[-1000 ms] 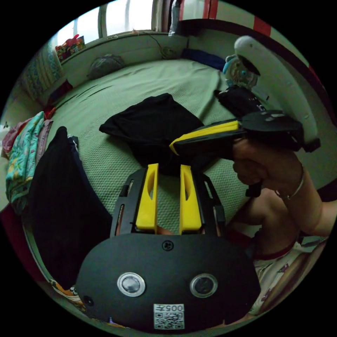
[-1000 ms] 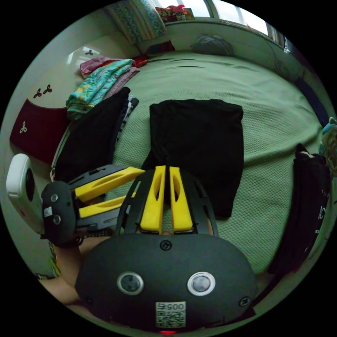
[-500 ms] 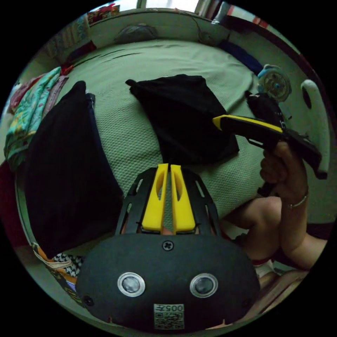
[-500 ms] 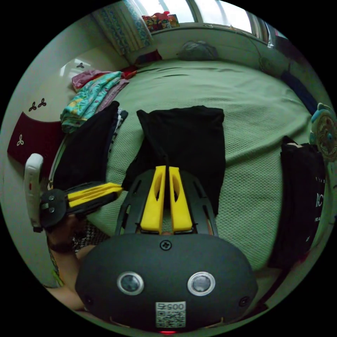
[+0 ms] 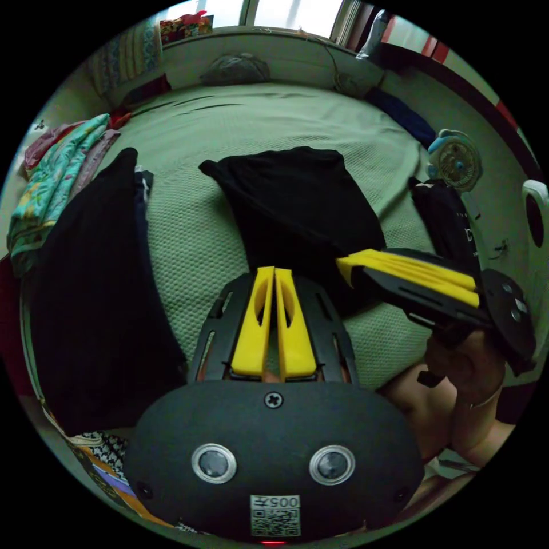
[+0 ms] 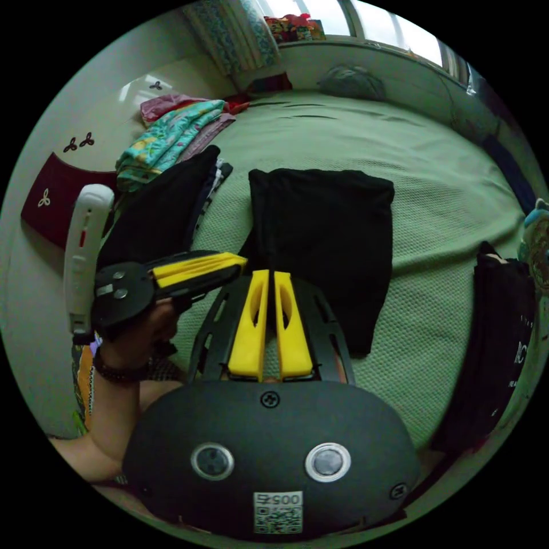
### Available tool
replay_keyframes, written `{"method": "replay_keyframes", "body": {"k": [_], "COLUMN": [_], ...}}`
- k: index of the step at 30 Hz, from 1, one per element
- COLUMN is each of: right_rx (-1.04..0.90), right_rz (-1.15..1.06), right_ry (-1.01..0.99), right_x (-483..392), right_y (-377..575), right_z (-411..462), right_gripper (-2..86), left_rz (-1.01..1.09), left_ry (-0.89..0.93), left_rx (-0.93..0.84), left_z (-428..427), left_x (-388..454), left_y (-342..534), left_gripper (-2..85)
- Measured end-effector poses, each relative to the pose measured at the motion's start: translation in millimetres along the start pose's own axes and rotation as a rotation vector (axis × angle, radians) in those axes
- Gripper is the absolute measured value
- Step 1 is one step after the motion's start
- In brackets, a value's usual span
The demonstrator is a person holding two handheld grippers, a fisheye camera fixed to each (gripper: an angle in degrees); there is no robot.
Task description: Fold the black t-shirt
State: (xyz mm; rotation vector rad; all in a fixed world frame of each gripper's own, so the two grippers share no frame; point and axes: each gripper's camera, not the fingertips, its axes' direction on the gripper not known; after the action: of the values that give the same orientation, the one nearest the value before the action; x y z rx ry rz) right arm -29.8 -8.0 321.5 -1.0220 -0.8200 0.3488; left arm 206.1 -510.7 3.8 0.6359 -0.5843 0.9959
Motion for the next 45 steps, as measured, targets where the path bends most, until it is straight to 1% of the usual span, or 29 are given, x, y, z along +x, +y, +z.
{"method": "replay_keyframes", "body": {"k": [1, 3, 4, 6, 8, 12, 17, 22, 24, 27, 31, 33, 35, 38, 42, 45], "right_rx": [-0.003, -0.017, 0.000, 0.098, 0.143, 0.097, 0.063, 0.040, 0.036, 0.031, 0.045, 0.079, 0.111, 0.154, 0.184, 0.186], "right_rz": [-0.015, -0.122, -0.133, -0.122, -0.090, -0.080, -0.091, -0.113, -0.122, -0.119, -0.122, -0.086, -0.055, 0.023, 0.124, 0.090], "right_ry": [-0.013, -0.023, -0.007, 0.041, 0.029, -0.009, 0.018, 0.061, 0.089, 0.123, 0.164, 0.147, 0.125, 0.072, -0.015, -0.020], "right_x": [0.1, -1.3, -0.8, 5.2, 11.0, 15.2, 16.2, 19.8, 22.7, 27.8, 39.8, 56.3, 71.5, 98.2, 128.6, 135.6], "right_y": [-0.1, -0.3, -0.2, 0.8, -1.1, -12.0, -17.9, -22.9, -23.6, -24.6, -21.7, -17.5, -12.8, -4.1, 9.1, 12.0], "right_z": [-0.2, -4.5, -7.2, -17.6, -19.5, -4.3, 11.1, 27.2, 35.0, 38.8, 33.8, 24.7, 17.4, 7.8, 3.3, -4.3], "right_gripper": [-1.0, 1.2, 2.0, 4.1, 4.9, 10.1, 12.4, 10.5, 6.8, 3.4, 1.0, 0.3, 0.1, -0.1, -0.1, -0.3], "left_rz": [0.003, 0.004, 0.012, 0.012, 0.000, -0.013, 0.000, 0.009, 0.017, 0.031, 0.036, -0.008, -0.098, -0.174, -0.179, -0.147], "left_ry": [0.032, 0.037, 0.022, 0.008, 0.040, 0.077, 0.076, 0.100, 0.110, 0.120, 0.115, 0.085, 0.052, 0.037, 0.078, 0.020], "left_rx": [-0.015, -0.011, -0.013, -0.025, -0.037, -0.019, -0.003, 0.005, 0.005, 0.003, 0.018, 0.062, 0.129, 0.121, 0.110, 0.102], "left_z": [3.8, 6.9, 8.5, 11.4, 15.3, 17.8, 23.1, 26.5, 26.9, 26.9, 22.9, 16.2, 9.9, 17.3, 28.7, 31.8], "left_x": [-0.2, 0.0, 0.1, -1.7, -6.6, -12.2, -14.5, -19.6, -21.3, -22.8, -25.3, -30.7, -42.5, -55.1, -54.1, -42.8], "left_y": [-1.8, -3.9, -5.7, -8.5, -11.9, -15.1, -16.8, -19.8, -21.6, -24.8, -28.4, -28.5, -27.5, -28.2, -30.8, -34.2], "left_gripper": [-0.6, -0.6, -0.6, -0.6, -0.6, -0.6, -0.6, -0.6, -0.5, -0.4, 1.7, 4.0, 6.4, 9.4, 13.1, 13.8]}}
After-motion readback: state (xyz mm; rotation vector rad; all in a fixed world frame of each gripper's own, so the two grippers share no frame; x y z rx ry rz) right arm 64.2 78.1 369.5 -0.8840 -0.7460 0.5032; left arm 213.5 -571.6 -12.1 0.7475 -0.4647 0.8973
